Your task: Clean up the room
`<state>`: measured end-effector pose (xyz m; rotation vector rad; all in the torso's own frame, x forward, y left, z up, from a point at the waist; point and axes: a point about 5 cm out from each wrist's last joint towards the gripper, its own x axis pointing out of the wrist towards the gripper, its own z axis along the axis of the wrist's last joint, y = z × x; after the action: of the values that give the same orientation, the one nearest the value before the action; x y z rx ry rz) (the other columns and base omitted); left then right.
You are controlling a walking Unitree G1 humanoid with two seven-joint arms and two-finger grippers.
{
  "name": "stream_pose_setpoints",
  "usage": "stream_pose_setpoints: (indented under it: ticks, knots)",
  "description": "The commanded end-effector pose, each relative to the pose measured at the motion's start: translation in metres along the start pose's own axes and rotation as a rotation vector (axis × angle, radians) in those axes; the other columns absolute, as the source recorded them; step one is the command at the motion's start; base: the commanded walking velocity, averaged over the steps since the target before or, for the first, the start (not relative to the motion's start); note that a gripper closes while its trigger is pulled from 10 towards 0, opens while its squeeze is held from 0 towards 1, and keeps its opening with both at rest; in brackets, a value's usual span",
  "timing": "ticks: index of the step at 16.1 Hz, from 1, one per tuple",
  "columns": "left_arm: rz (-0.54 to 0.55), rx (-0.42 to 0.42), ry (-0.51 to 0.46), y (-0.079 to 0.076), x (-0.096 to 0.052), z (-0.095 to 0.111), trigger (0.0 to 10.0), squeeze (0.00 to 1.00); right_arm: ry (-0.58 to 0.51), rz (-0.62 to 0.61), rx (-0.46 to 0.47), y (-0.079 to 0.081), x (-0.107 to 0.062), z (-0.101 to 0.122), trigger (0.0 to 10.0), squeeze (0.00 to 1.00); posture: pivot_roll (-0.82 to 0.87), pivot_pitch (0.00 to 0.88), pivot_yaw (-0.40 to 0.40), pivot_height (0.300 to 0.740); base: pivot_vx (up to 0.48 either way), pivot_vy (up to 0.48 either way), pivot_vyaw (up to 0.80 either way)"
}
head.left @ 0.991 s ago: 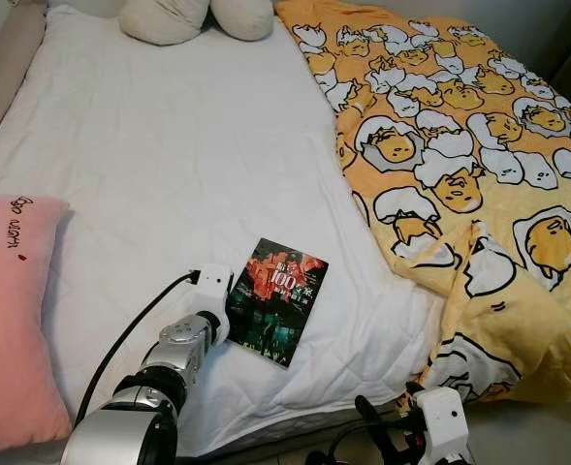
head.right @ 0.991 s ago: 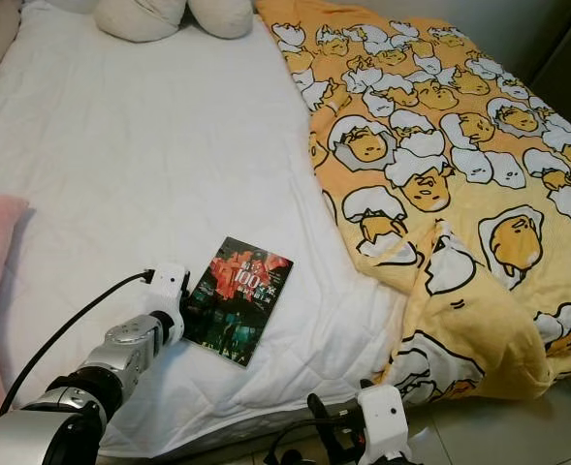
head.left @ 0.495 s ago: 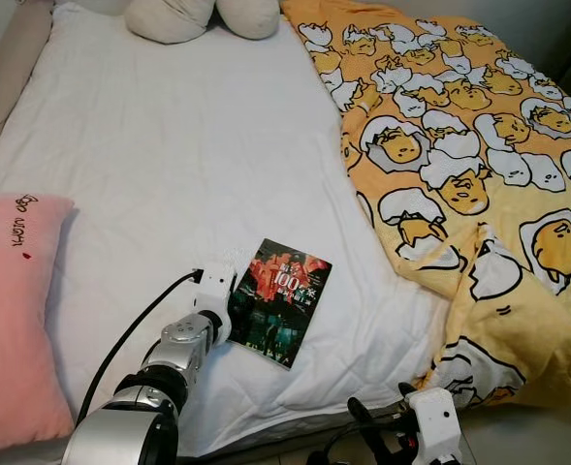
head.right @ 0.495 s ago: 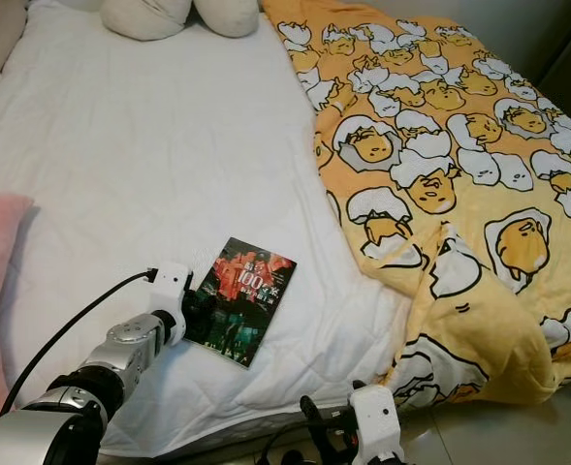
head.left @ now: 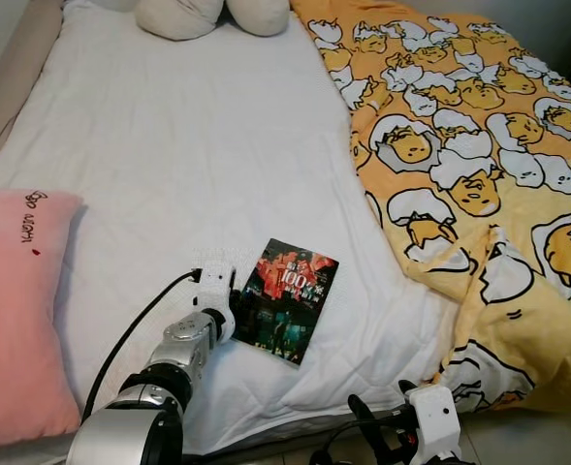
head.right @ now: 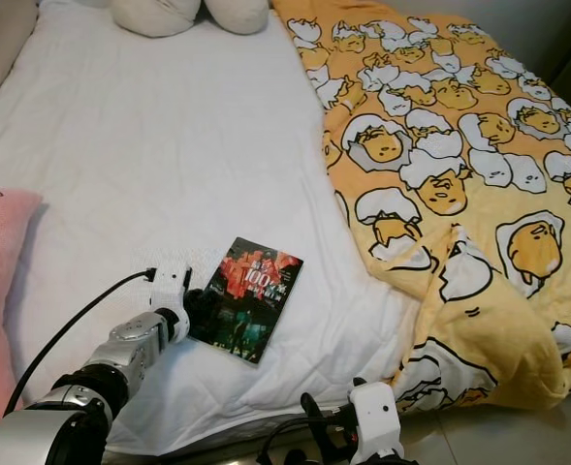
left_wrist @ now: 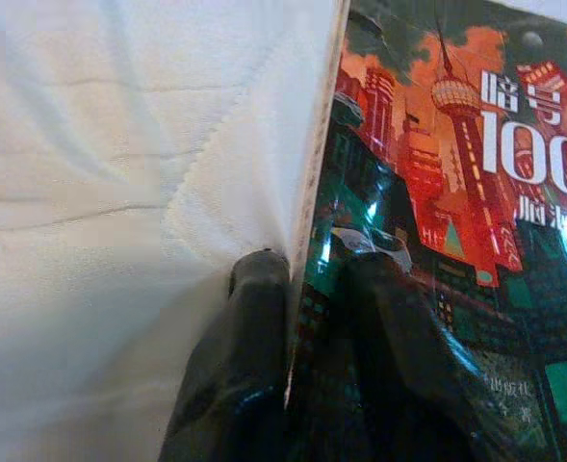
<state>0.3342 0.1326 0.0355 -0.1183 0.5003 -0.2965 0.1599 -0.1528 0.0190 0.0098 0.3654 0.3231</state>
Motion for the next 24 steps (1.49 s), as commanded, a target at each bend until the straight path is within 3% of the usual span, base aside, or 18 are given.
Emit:
stream_pose_setpoints:
  ticks: [1, 3, 4, 5, 7, 9, 12, 13, 14, 16, 17, 18, 19, 20, 21, 22, 23, 24]
  knots:
    - [-0.004, -0.052, 0.087, -0.005, -0.002, -0.022, 0.0, 0.00, 0.014, -0.026, -0.002, -0.006, -0.004, -0.002, 10.0, 0.00, -0.07, 0.211, -0.067, 0.740, 0.000, 0.000, 0.00]
    - [0.000, -0.031, -0.019, 0.017, -0.008, -0.004, 0.0, 0.00, 0.005, -0.044, -0.003, -0.010, 0.000, -0.002, 10.0, 0.00, -0.05, 0.183, -0.044, 0.740, 0.000, 0.000, 0.00]
    - [0.006, -0.025, -0.027, 0.022, -0.010, -0.004, 0.0, 0.00, 0.004, -0.046, -0.002, -0.010, 0.000, -0.002, 10.0, 0.00, -0.05, 0.183, -0.044, 0.740, 0.000, 0.000, 0.00]
    - [0.053, -0.032, -0.062, 0.042, -0.019, -0.002, 0.0, 0.00, 0.000, -0.046, -0.002, -0.010, 0.004, -0.001, 10.0, 0.00, -0.02, 0.165, -0.037, 0.740, 0.000, 0.000, 0.00]
    - [0.083, -0.033, -0.104, 0.054, -0.026, 0.001, 0.0, 0.00, -0.007, -0.042, -0.002, -0.011, 0.009, 0.000, 10.0, 0.00, 0.01, 0.151, -0.037, 0.740, 0.000, 0.000, 0.00]
    - [0.039, 0.026, -0.193, 0.051, -0.032, 0.006, 0.0, 0.00, -0.021, -0.035, -0.004, -0.012, 0.020, 0.004, 10.0, 0.00, 0.04, 0.136, -0.040, 0.740, 0.000, 0.000, 0.00]
    - [0.080, 0.087, -0.260, 0.044, -0.039, 0.006, 0.0, 0.00, -0.042, -0.045, 0.004, -0.015, 0.027, 0.010, 10.0, 0.00, 0.06, 0.120, -0.044, 0.740, 0.000, 0.000, 0.00]
    - [0.103, 0.135, -0.309, 0.036, -0.046, 0.007, 10.0, 0.00, -0.074, -0.062, 0.017, -0.019, 0.032, 0.018, 10.0, 0.00, 0.06, 0.116, -0.046, 0.740, 0.000, 0.000, 0.00]
    - [0.110, 0.168, -0.319, 0.032, -0.049, 0.007, 10.0, 0.00, -0.091, -0.071, 0.020, -0.021, 0.034, 0.022, 10.0, 0.00, 0.07, 0.117, -0.047, 0.740, 0.000, 0.000, 0.00]
    - [0.073, 0.291, -0.370, 0.010, -0.055, 0.004, 10.0, 0.00, -0.151, -0.104, 0.061, -0.024, 0.048, 0.038, 10.0, 0.00, 0.09, 0.129, -0.054, 0.740, 0.000, 0.000, 0.00]
    - [0.083, 0.285, -0.367, 0.007, -0.056, 0.002, 10.0, 0.00, -0.153, -0.102, 0.077, -0.024, 0.054, 0.040, 10.0, 0.00, 0.09, 0.132, -0.053, 0.740, 0.000, 0.000, 0.00]
    - [0.084, 0.279, -0.355, 0.005, -0.055, -0.001, 10.0, 1.00, -0.155, -0.114, 0.101, -0.025, 0.058, 0.042, 10.0, 0.00, 0.10, 0.133, -0.054, 0.740, 0.000, 0.000, 0.00]
    - [0.085, 0.263, -0.350, -0.001, -0.056, -0.003, 10.0, 1.00, -0.136, -0.177, 0.225, -0.031, 0.074, 0.042, 10.0, 0.00, 0.10, 0.137, -0.054, 0.740, 0.000, 0.000, 0.00]
    - [0.092, 0.266, -0.352, -0.002, -0.056, -0.003, 10.0, 1.00, -0.127, -0.186, 0.255, -0.032, 0.077, 0.042, 10.0, 0.00, 0.10, 0.137, -0.054, 0.740, 0.000, 0.000, 0.00]
    - [0.091, 0.311, -0.382, -0.007, -0.058, 0.003, 10.0, 1.00, -0.109, -0.145, 0.348, -0.026, 0.095, 0.046, 10.0, 1.00, 0.13, 0.156, -0.049, 0.740, 0.000, 0.000, 0.00]
    - [0.083, 0.354, -0.432, -0.013, -0.062, 0.015, 10.0, 1.00, -0.109, -0.099, 0.399, -0.019, 0.111, 0.054, 10.0, 1.00, 0.15, 0.168, -0.052, 0.740, 0.000, 0.000, 0.00]
    - [0.077, 0.371, -0.454, -0.016, -0.063, 0.020, 10.0, 1.00, -0.115, -0.086, 0.399, -0.017, 0.116, 0.059, 10.0, 1.00, 0.16, 0.173, -0.053, 0.740, 0.000, 0.000, 0.00]
    - [0.059, 0.364, -0.488, -0.025, -0.065, 0.032, 10.0, 0.80, -0.121, -0.079, 0.377, -0.013, 0.133, 0.071, 10.0, 1.00, 0.18, 0.189, -0.061, 0.740, 0.000, 0.000, 0.00]
